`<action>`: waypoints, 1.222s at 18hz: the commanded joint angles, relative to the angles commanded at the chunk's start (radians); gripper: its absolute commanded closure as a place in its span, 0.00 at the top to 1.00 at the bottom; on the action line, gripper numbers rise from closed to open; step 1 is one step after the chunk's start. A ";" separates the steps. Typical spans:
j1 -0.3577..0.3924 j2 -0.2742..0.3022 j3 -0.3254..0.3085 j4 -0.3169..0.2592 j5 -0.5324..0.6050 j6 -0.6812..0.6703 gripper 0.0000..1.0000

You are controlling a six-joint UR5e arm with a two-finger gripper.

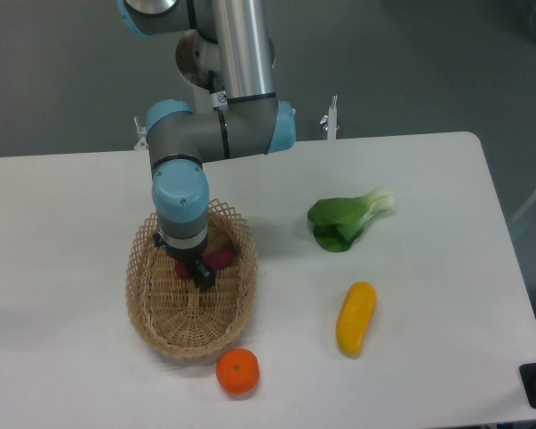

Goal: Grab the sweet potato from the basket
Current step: 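Close the gripper on the purple sweet potato, then lift the sweet potato out of the basket and carry it away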

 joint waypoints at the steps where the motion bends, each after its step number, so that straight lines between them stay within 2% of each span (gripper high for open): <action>1: 0.000 0.000 0.003 -0.002 0.000 -0.002 0.22; 3: 0.002 0.005 0.017 -0.006 -0.002 -0.006 0.14; 8: 0.012 0.018 0.075 -0.026 0.002 -0.044 0.14; 11: 0.055 0.026 0.116 -0.057 0.000 -0.103 0.15; 14: 0.101 0.031 0.178 -0.096 0.002 -0.111 0.15; 19: 0.198 0.015 0.319 -0.212 0.002 -0.097 0.15; 22: 0.247 -0.015 0.376 -0.218 0.000 -0.091 0.15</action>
